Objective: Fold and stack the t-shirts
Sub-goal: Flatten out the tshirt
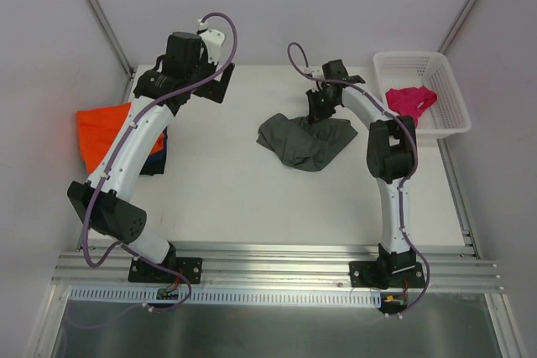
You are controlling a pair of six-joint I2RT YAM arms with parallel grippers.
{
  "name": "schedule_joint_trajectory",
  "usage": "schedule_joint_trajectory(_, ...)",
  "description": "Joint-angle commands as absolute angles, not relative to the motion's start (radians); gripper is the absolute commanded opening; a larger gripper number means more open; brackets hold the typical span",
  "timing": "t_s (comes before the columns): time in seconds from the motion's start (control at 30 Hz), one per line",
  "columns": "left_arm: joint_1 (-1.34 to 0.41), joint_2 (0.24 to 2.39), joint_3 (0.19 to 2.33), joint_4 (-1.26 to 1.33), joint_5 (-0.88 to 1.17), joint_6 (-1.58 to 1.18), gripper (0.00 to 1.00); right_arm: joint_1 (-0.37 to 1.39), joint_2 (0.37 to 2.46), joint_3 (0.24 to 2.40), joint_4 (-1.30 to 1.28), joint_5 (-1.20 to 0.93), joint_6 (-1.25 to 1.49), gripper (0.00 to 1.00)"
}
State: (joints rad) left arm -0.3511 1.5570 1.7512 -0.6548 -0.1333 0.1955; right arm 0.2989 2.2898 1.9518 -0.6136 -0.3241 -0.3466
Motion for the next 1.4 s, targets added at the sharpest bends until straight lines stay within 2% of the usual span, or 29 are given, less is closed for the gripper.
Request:
schedule_joint_trajectory(0.0, -0.334, 1.506, 1.74, -0.64, -0.153, 0.203, 0.99, 0.305, 2.269, 1.974, -0.618, -0.285, -0.365, 0.01)
schedule_joint_trajectory(0.27, -0.285, 1.506, 1.709, -0.632, -0.144, 0.157, 0.99, 0.296, 2.082, 2.068, -0.707, -0.221, -0.434, 0.01)
schedule_joint_trajectory(0.47, -0.1, 1.526, 1.779, -0.618, -0.141, 0.032, 0.99, 0.31, 1.984, 2.27, -0.812, -0.276, -0.411, 0.01)
schedule_joint_trajectory(0.7, 0.015, 1.54, 1.859, -0.614, -0.138, 0.003, 0.99, 0.391, 1.809, 2.316, -0.697, -0.449, -0.319, 0.01)
schedule_joint_trajectory(0.83, 0.017, 1.545, 1.856, -0.614, -0.135, -0.034, 0.99, 0.465, 1.729, 2.364, -0.602, -0.549, -0.228, 0.01)
schedule_joint_trajectory(0.97, 0.015, 1.555, 1.865, -0.612, -0.138, -0.052, 0.99, 0.466, 1.66, 2.364, -0.529, -0.618, -0.144, 0.01)
schedule_joint_trajectory(1.07, 0.017, 1.565, 1.882, -0.609, -0.137, -0.048, 0.99, 0.456, 1.558, 2.246, -0.589, -0.603, -0.246, 0.01)
schedule_joint_trajectory(1.1, 0.017, 1.568, 1.885, -0.609, -0.135, -0.049, 0.99, 0.446, 1.519, 2.109, -0.621, -0.601, -0.264, 0.01)
schedule_joint_trajectory(1.23, 0.017, 1.585, 1.899, -0.607, -0.135, -0.048, 0.99, 0.367, 1.427, 1.875, -0.757, -0.638, -0.298, 0.0)
schedule_joint_trajectory(1.37, 0.017, 1.594, 1.908, -0.606, -0.129, -0.048, 0.99, 0.307, 1.42, 1.795, -0.954, -0.692, -0.314, 0.01)
